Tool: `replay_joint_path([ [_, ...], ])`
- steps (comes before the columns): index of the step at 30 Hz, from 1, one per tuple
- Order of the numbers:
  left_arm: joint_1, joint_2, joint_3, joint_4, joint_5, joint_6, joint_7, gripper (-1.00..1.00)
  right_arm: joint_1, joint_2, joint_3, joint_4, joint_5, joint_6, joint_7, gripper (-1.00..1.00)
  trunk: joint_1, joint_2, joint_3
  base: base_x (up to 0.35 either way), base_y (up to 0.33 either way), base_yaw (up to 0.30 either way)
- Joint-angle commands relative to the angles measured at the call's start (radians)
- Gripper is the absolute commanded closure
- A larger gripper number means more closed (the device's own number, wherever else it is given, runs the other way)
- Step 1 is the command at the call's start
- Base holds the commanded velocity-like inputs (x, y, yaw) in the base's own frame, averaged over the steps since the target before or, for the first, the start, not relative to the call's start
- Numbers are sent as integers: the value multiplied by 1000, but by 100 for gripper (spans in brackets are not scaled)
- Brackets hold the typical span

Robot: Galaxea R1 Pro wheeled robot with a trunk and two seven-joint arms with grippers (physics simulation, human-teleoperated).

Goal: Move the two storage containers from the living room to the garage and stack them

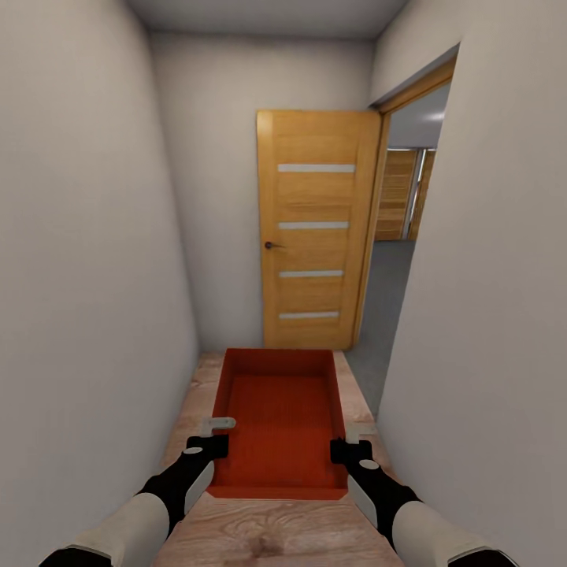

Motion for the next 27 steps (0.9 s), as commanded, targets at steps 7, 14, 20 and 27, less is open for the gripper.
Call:
replay_joint_path([
  [7, -1, 5, 27, -14, 50, 6, 8, 100, 0, 1, 13, 2, -20, -2, 4, 100, 1, -1, 0, 323, 0, 0],
  [14, -1, 7, 27, -14, 64, 6, 8, 100, 0, 1, 13, 2, -21, -2, 4, 100, 1, -1, 0, 323, 0, 0],
  [20, -1, 7, 27, -13, 64, 6, 8, 100, 0, 1, 13, 3, -20, -3, 4, 100, 1, -1, 0, 323, 0, 0],
  [27, -1, 8, 27, -13, 64, 6, 8, 100, 0, 1, 12, 4, -20, -4, 3, 100, 1, -1, 0, 323, 0, 0],
])
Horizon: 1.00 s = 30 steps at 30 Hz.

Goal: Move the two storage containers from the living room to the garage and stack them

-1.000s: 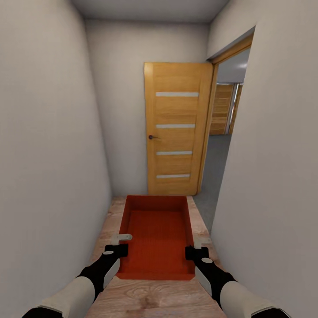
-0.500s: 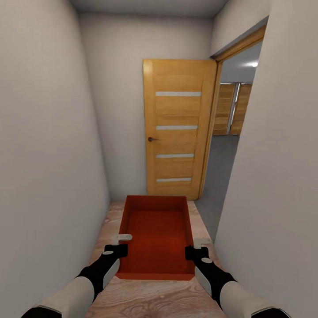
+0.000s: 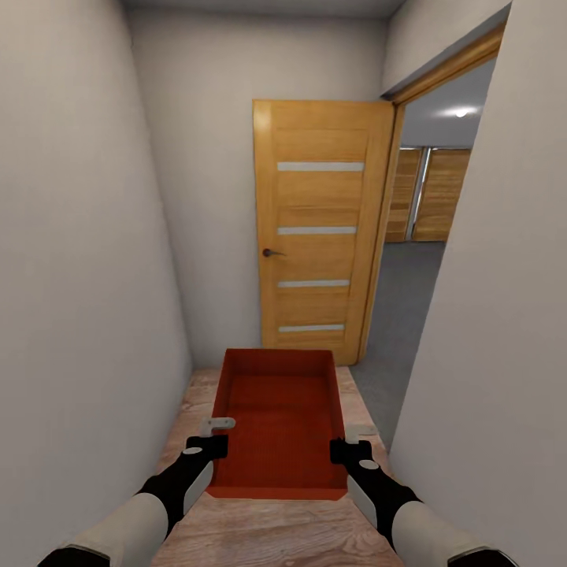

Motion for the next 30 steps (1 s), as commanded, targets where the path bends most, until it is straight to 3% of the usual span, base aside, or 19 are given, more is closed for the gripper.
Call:
replay_joint_path([
  [1, -1, 1, 56, -13, 39, 7, 10, 100, 0, 0, 11, 2, -18, -4, 3, 100, 1, -1, 0, 323, 0, 0],
  [30, -1, 4, 56, -13, 40, 8, 10, 100, 1, 0, 11, 2, -18, 0, 4, 100, 1, -1, 0, 323, 0, 0],
])
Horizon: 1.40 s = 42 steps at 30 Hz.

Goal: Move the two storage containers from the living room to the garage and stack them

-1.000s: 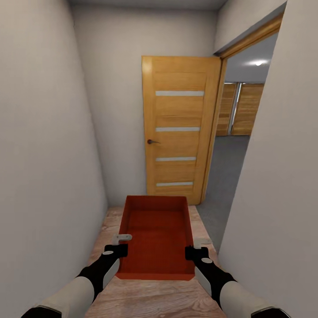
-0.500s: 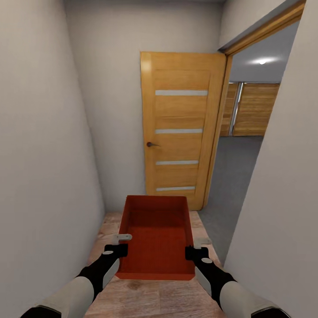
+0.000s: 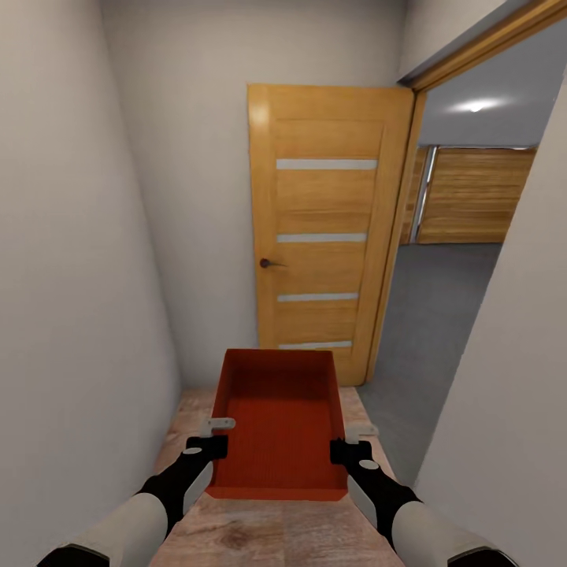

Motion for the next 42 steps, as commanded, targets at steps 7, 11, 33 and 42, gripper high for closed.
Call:
replay_joint_path([
  [7, -1, 1, 74, -14, 20, 7, 9, 100, 0, -1, 12, 2, -19, -5, 2, 100, 1, -1, 0, 323, 2, 0],
  [11, -1, 1, 73, -16, 20, 6, 9, 100, 0, -2, 12, 2, -19, -4, 3, 100, 1, -1, 0, 323, 58, 0],
  [33, -1, -1, 74, -21, 21, 4, 11, 100, 0, 1, 12, 2, -19, -1, 3, 100, 1, -1, 0, 49, 10, -172],
  [42, -1, -1, 73, -20, 21, 4, 11, 100, 0, 1, 12, 2, -20, 0, 3, 100, 1, -1, 0, 0, 0, -287],
])
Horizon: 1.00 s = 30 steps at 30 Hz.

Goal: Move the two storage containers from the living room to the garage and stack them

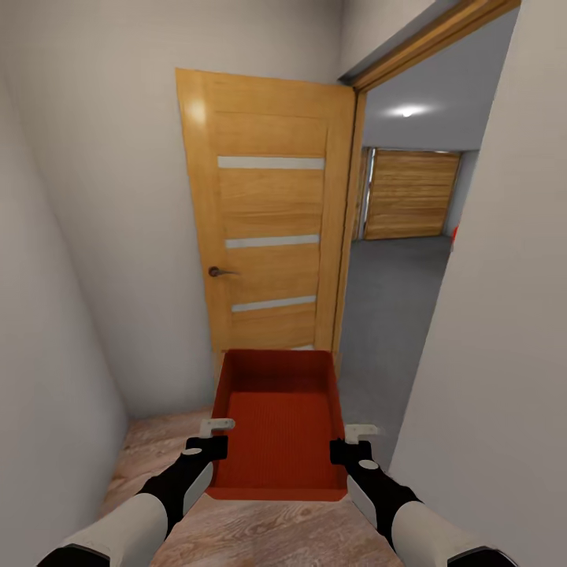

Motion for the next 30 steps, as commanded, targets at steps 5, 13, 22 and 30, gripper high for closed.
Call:
replay_joint_path([
  [5, -1, 1, 65, -26, 27, 7, 10, 100, 0, 0, 12, 3, -22, -3, 4, 100, 0, -1, 0, 0, 0, -287],
  [13, -1, 2, 66, -26, 27, 8, 9, 100, 0, 0, 12, 3, -22, -3, 4, 100, 0, -1, 0, 77, 78, -281],
  [22, -1, 2, 66, -25, 27, 10, 9, 100, 0, 0, 12, 3, -21, -4, 4, 100, 0, -1, 0, 191, 242, -65],
  [30, -1, 2, -24, -8, 25, 7, 10, 100, 5, 3, 7, 4, -5, -7, -8, 100, 0, -1, 0, 151, 195, -2],
])
